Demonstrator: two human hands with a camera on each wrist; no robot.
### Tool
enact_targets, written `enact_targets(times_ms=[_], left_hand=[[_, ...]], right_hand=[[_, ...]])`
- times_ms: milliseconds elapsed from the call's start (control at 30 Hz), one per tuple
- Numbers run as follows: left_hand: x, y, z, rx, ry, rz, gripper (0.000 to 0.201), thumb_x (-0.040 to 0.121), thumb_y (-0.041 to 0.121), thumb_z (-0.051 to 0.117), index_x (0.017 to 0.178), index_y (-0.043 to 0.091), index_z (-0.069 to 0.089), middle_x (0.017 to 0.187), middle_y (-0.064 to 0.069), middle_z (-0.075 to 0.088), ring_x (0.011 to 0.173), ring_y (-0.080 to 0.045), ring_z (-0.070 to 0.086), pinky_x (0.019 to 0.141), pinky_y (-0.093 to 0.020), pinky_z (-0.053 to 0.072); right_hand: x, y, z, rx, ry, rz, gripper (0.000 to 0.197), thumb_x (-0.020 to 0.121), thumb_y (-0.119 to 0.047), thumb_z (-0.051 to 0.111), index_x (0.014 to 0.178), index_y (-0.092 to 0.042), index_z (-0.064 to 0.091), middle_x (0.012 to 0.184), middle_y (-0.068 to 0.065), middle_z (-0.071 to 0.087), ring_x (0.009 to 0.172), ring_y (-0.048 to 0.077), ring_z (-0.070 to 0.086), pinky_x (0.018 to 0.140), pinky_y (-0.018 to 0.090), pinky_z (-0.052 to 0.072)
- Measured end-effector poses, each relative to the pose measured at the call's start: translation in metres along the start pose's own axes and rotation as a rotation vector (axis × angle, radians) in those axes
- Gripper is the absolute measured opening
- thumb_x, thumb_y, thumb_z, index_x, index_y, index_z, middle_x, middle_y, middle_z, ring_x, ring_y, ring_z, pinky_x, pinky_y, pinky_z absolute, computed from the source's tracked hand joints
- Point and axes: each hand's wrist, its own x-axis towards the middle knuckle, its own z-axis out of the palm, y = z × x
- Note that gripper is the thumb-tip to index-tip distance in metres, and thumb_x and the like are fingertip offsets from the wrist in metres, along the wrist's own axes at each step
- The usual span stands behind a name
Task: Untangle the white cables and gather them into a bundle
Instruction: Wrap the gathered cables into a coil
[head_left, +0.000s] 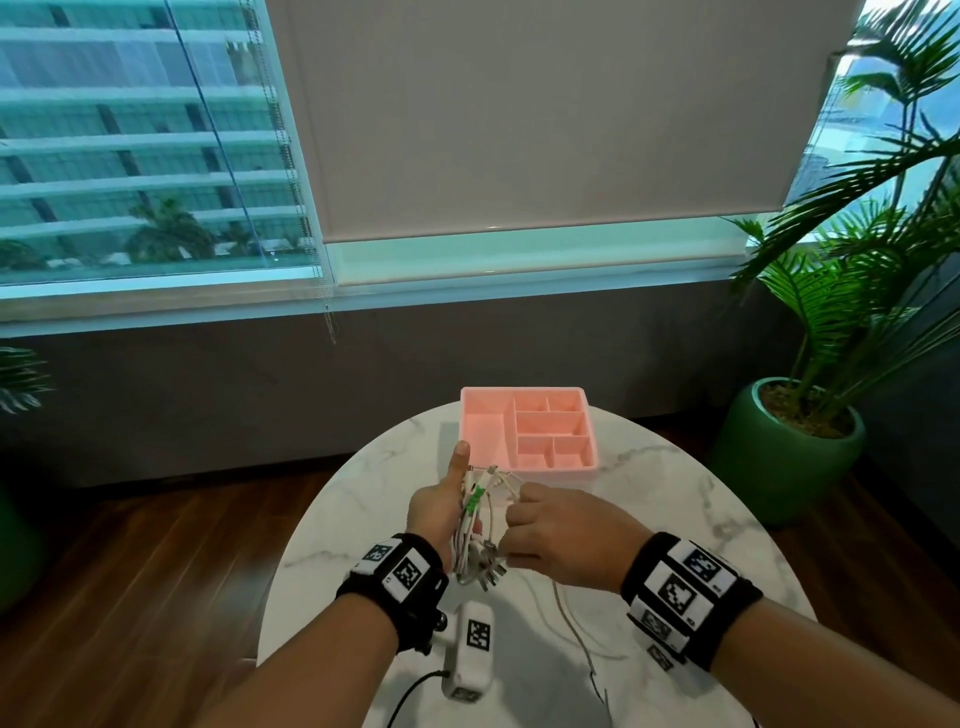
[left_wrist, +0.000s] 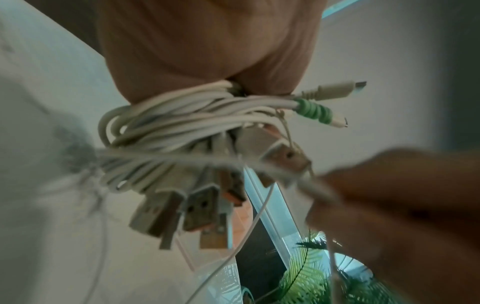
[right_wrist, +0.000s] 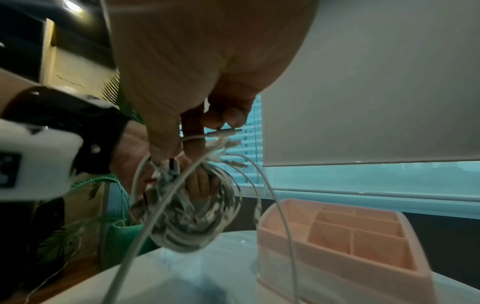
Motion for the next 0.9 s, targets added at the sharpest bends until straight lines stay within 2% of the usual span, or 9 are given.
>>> enact_targets(times_ms=[100, 200, 300, 433, 533, 667, 733, 800, 900], left_hand=[[-0.003, -0.005, 0.006, 0.079, -0.026, 0.012, 0.092, 0.064, 0.088, 0.066, 0.086, 0.000, 0.076, 0.082, -0.019, 0.075, 0.078, -0.034, 0.075, 0.073, -0.042, 0.063], [-0.008, -0.013, 0.013, 0.156, -0.123, 0.053, 0.063, 0.090, 0.070, 0.047, 0.079, 0.010, 0.063, 0.080, -0.016, 0.056, 0.063, -0.012, 0.063, 0.060, -0.024, 0.051], [-0.014, -0.005, 0.015, 0.115, -0.189, -0.008, 0.076, 0.087, 0.077, 0.046, 0.091, 0.005, 0.070, 0.073, -0.017, 0.059, 0.060, -0.023, 0.058, 0.058, -0.032, 0.046], [-0.021, 0.007, 0.017, 0.164, -0.221, -0.013, 0.082, 0.096, 0.073, 0.029, 0.109, 0.004, 0.071, 0.059, -0.006, 0.067, 0.049, -0.019, 0.063, 0.049, -0.028, 0.049], [-0.025, 0.010, 0.019, 0.147, -0.231, -0.030, 0.079, 0.093, 0.074, 0.035, 0.101, 0.004, 0.069, 0.056, -0.004, 0.066, 0.047, -0.018, 0.063, 0.048, -0.028, 0.050], [-0.028, 0.019, 0.015, 0.045, -0.230, -0.129, 0.081, 0.090, 0.075, 0.045, 0.118, 0.002, 0.068, 0.100, -0.021, 0.076, 0.091, -0.036, 0.076, 0.072, -0.042, 0.061], [-0.030, 0.022, 0.014, -0.014, -0.242, -0.166, 0.086, 0.084, 0.077, 0.051, 0.123, 0.002, 0.067, 0.107, -0.025, 0.074, 0.098, -0.039, 0.073, 0.076, -0.047, 0.060], [-0.029, 0.021, 0.015, -0.059, -0.265, -0.200, 0.086, 0.084, 0.077, 0.051, 0.125, 0.002, 0.065, 0.100, -0.024, 0.074, 0.089, -0.037, 0.075, 0.070, -0.044, 0.061], [-0.029, 0.025, 0.017, -0.045, -0.280, -0.219, 0.085, 0.090, 0.076, 0.040, 0.128, 0.004, 0.062, 0.074, -0.018, 0.072, 0.058, -0.029, 0.071, 0.048, -0.032, 0.055]], right_hand=[[0.017, -0.003, -0.009, -0.002, 0.117, -0.059, 0.013, 0.091, -0.027, 0.062, 0.085, -0.023, 0.073, 0.082, -0.008, 0.065, 0.076, 0.012, 0.046, 0.069, 0.022, 0.045], [0.025, -0.001, -0.015, 0.052, 0.122, 0.014, 0.005, 0.086, -0.023, 0.072, 0.091, -0.023, 0.072, 0.086, -0.007, 0.067, 0.083, 0.011, 0.042, 0.066, 0.023, 0.046], [0.023, 0.010, -0.019, 0.228, -0.013, 0.258, 0.011, 0.092, -0.032, 0.065, 0.097, -0.025, 0.072, 0.092, -0.007, 0.067, 0.089, 0.017, 0.049, 0.076, 0.039, 0.051], [0.019, 0.018, -0.016, 0.410, -0.019, 0.437, 0.012, 0.089, -0.032, 0.071, 0.098, -0.025, 0.075, 0.095, -0.011, 0.069, 0.095, 0.012, 0.050, 0.087, 0.036, 0.048], [0.019, 0.017, -0.013, 0.370, 0.012, 0.386, 0.015, 0.092, -0.032, 0.067, 0.102, -0.022, 0.072, 0.097, -0.008, 0.067, 0.095, 0.013, 0.049, 0.088, 0.035, 0.047], [0.009, 0.010, -0.008, 0.304, 0.067, 0.210, 0.025, 0.093, -0.036, 0.060, 0.110, -0.019, 0.060, 0.107, -0.003, 0.057, 0.092, 0.012, 0.050, 0.082, 0.031, 0.050], [0.008, 0.007, -0.003, 0.251, 0.057, 0.171, 0.027, 0.093, -0.035, 0.058, 0.115, -0.019, 0.056, 0.117, -0.001, 0.054, 0.093, 0.015, 0.054, 0.080, 0.031, 0.053], [0.009, 0.010, 0.000, 0.198, 0.035, 0.156, 0.032, 0.097, -0.038, 0.051, 0.122, -0.019, 0.055, 0.129, 0.000, 0.051, 0.095, 0.020, 0.057, 0.080, 0.034, 0.053], [0.007, 0.021, 0.005, 0.180, 0.013, 0.149, 0.036, 0.101, -0.045, 0.040, 0.123, -0.022, 0.057, 0.134, -0.001, 0.050, 0.098, 0.023, 0.055, 0.082, 0.038, 0.052]])
